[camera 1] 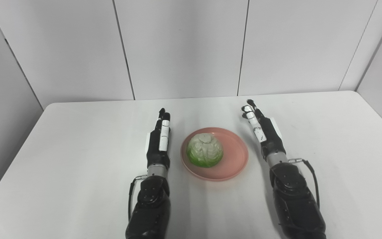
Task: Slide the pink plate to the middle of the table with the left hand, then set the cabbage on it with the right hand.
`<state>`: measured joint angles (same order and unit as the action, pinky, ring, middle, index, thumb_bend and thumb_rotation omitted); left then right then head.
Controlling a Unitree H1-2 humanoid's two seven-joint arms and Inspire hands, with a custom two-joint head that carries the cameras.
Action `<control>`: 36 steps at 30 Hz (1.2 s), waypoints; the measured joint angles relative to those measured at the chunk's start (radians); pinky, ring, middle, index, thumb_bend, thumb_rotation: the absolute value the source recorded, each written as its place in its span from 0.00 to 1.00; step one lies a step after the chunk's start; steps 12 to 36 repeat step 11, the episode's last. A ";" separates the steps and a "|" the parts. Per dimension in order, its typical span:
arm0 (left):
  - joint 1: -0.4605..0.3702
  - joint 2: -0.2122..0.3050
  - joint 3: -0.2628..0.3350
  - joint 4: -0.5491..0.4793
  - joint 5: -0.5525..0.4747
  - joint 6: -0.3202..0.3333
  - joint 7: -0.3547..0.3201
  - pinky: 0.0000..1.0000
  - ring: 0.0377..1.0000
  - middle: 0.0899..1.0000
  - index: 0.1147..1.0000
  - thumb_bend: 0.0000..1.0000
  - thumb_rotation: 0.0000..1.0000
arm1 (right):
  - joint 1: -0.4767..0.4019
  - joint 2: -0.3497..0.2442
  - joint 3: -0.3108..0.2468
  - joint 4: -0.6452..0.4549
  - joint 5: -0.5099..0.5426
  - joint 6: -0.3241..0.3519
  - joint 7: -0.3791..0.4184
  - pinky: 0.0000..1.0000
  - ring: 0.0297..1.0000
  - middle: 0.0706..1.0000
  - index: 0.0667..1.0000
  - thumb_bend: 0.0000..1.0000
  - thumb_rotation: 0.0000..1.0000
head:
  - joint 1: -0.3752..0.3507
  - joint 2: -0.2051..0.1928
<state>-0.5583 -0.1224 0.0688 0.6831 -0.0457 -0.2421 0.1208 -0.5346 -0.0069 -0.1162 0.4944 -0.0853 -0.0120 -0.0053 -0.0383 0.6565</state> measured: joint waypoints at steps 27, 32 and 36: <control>-0.004 0.037 -0.004 -0.004 0.011 0.062 -0.008 1.00 1.00 1.00 1.00 0.85 0.94 | 0.003 -0.001 -0.020 0.053 0.104 -0.043 -0.015 0.99 0.88 0.91 0.97 0.78 1.00 | -0.005 0.000; -0.004 0.037 -0.004 -0.004 0.011 0.062 -0.008 1.00 1.00 1.00 1.00 0.85 0.94 | 0.003 -0.001 -0.020 0.053 0.104 -0.043 -0.015 0.99 0.88 0.91 0.97 0.78 1.00 | -0.005 0.000; -0.004 0.037 -0.004 -0.004 0.011 0.062 -0.008 1.00 1.00 1.00 1.00 0.85 0.94 | 0.003 -0.001 -0.020 0.053 0.104 -0.043 -0.015 0.99 0.88 0.91 0.97 0.78 1.00 | -0.005 0.000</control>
